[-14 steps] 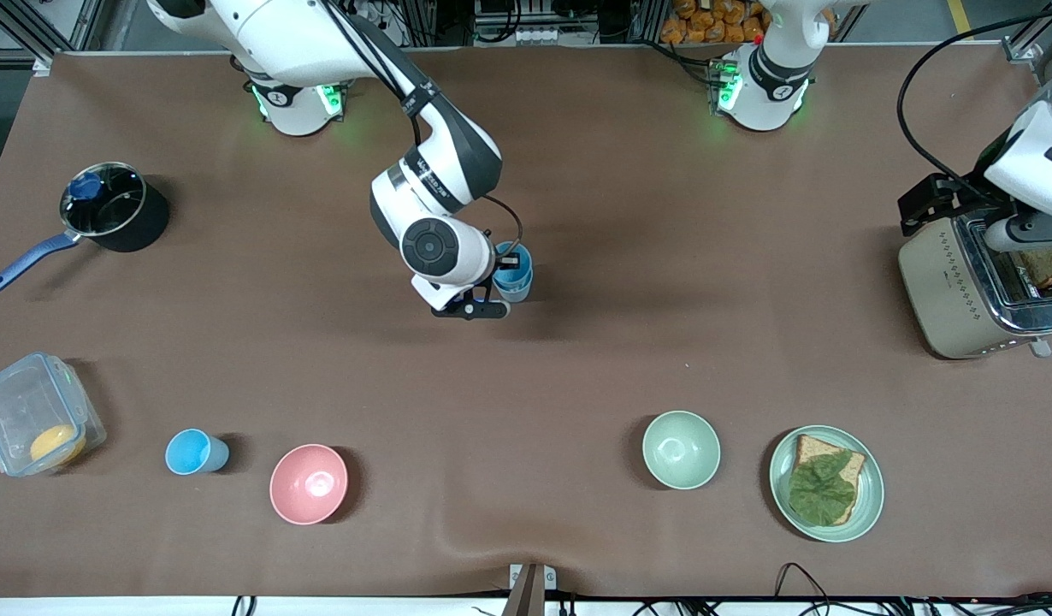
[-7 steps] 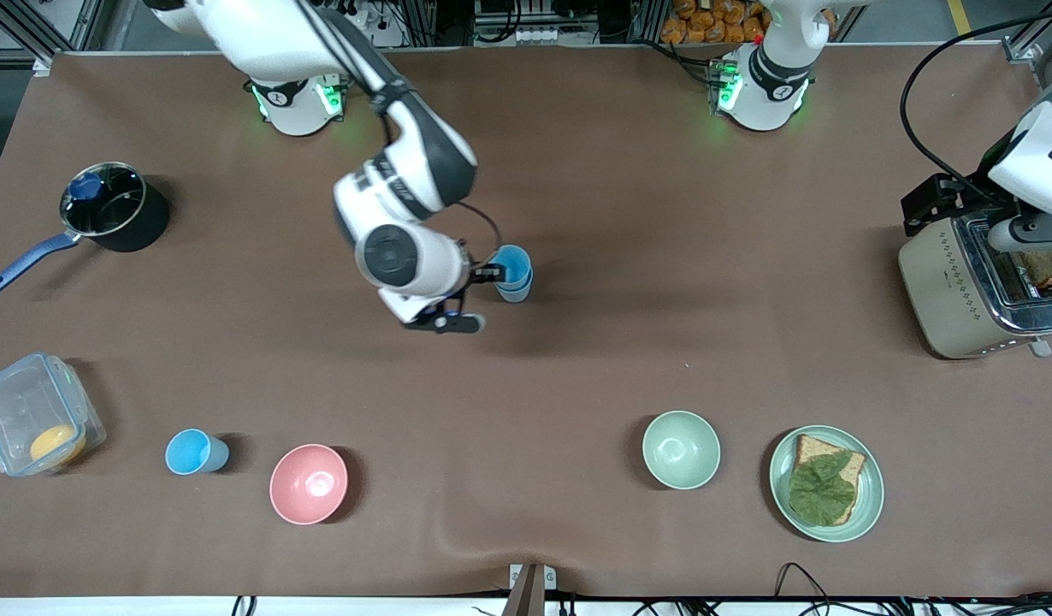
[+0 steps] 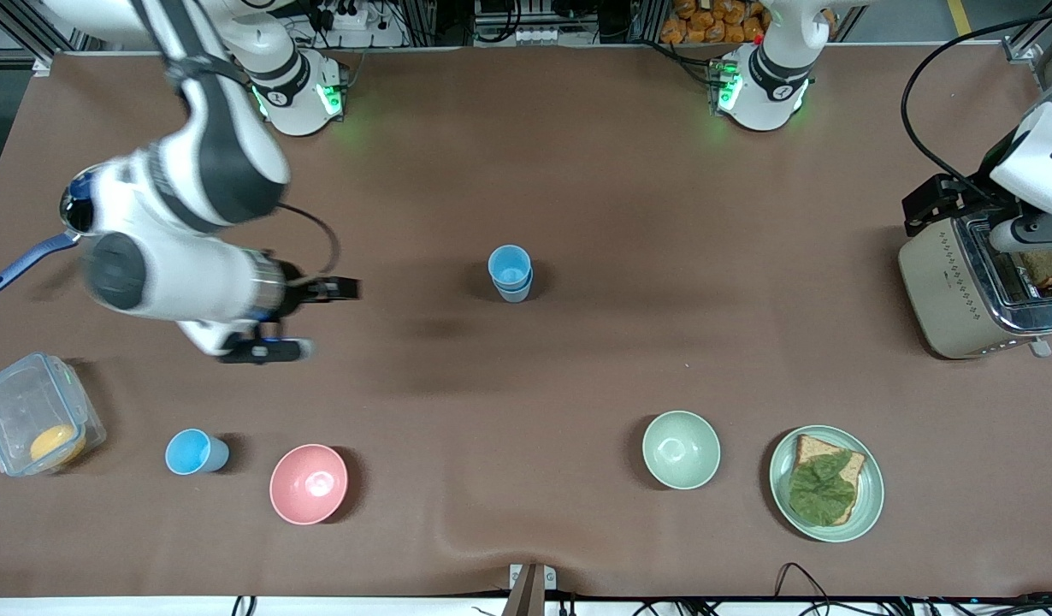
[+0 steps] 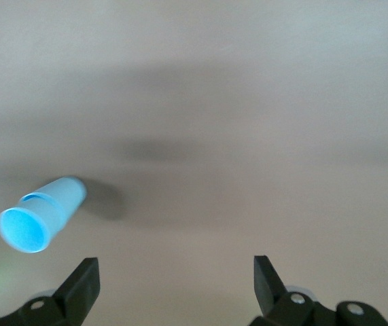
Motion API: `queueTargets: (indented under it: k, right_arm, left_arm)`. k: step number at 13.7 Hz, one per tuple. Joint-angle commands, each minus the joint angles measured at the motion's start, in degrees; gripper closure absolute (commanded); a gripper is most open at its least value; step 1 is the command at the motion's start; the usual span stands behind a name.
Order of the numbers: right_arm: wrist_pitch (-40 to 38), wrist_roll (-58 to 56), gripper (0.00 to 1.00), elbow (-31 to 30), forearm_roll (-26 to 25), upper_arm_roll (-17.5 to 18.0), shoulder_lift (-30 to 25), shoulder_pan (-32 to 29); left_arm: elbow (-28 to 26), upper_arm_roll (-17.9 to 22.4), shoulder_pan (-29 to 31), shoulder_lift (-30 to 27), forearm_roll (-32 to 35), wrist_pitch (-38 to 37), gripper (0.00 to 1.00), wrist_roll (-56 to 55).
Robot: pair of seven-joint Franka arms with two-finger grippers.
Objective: Stack blue cups with both arms
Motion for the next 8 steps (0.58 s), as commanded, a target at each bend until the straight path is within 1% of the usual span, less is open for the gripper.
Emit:
queueTargets:
  k: [1,2,3,4,5,6,8]
  right_arm:
    - [-2.6,-4.3,0.0,-2.2,-4.9,1.1,-7.0,-4.3]
    - [-3.8,-7.4,0.0,-2.3,-6.5,0.5,-8.7,-6.2]
    - [-4.2,-10.1,0.0,-2.3,-7.3,-1.0,-10.3,-7.3]
    - [-4.3,-11.9,0.0,-2.3,-7.3,-4.4,-12.0,-6.9]
    - [-4.3,-12.5,0.0,-2.2,-7.3,-6.9,-13.0,-6.7]
    - [-4.9,-12.5,0.0,-2.2,-7.4,-8.1,-13.7,-6.7]
    - [-8.1,-12.6,0.0,-1.8,-7.8,-9.1,-14.9,-7.4]
  left_arm:
    - [0.3,0.7,-0.2,-0.7,-2.6,-1.0,0.0,0.9]
    - [0.4,0.6,-0.2,-0.7,-2.5,-1.0,0.0,0.7]
    - [0.6,0.6,-0.2,-0.7,-2.3,-1.1,0.0,0.7]
    - [0.6,0.7,-0.2,-0.7,-2.4,-1.1,0.0,0.5]
    - [0.6,0.8,-0.2,-0.7,-2.5,-1.1,0.0,0.4]
    - [0.6,0.9,-0.2,-0.7,-2.5,-1.2,0.0,0.4]
    - [0.6,0.9,-0.2,-0.7,-2.3,-1.3,0.0,-0.6]
